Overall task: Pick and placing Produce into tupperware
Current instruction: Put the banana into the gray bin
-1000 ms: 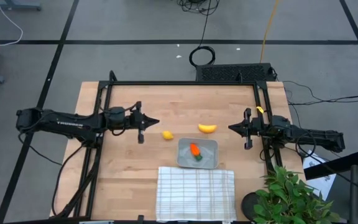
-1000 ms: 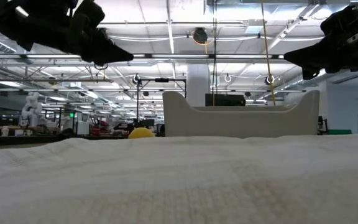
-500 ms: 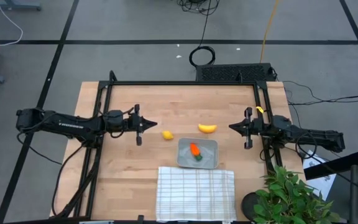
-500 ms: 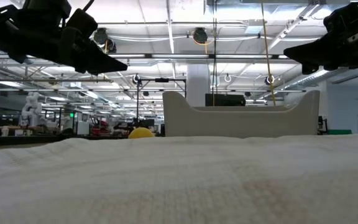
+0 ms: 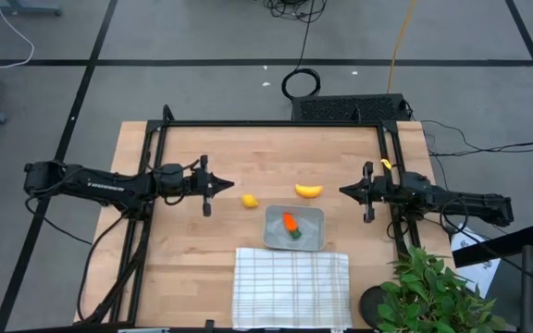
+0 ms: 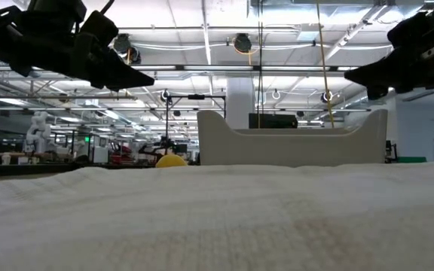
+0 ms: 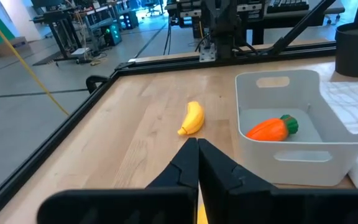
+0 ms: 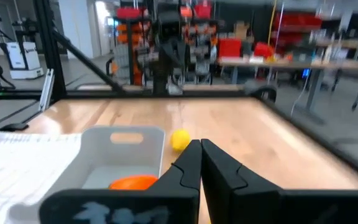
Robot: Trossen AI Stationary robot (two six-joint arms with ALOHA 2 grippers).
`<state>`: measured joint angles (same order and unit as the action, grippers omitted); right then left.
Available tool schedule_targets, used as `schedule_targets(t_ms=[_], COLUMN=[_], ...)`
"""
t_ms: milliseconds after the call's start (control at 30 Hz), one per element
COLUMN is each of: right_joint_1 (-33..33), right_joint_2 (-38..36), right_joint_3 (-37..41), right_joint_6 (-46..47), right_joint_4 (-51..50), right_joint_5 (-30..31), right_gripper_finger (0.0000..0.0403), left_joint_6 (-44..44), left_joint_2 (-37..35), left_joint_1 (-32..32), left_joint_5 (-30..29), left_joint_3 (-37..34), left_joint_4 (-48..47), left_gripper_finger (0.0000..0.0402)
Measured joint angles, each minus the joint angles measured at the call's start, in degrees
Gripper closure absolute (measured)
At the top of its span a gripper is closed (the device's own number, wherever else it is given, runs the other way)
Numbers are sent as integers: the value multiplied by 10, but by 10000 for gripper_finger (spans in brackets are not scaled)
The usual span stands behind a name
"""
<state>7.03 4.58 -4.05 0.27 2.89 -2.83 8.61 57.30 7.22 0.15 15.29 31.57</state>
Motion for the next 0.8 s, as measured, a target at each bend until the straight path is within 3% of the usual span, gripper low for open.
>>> schedule_targets(t_ms=[567,800], right_joint_1=[0,26], right_joint_2=[0,12], right_joint_3=[0,0], right_joint_6=[18,61], right_joint_4=[-10,-10], right_joint_5=[-1,43], right_gripper_finger=[403,403], left_joint_6=[-11,-9], left_joint_2=[0,0], left_joint_1=[0,0], left_joint_5=[-3,-9], left_joint_3=[0,0], left_joint_4=[26,26], left_gripper_finger=[381,380])
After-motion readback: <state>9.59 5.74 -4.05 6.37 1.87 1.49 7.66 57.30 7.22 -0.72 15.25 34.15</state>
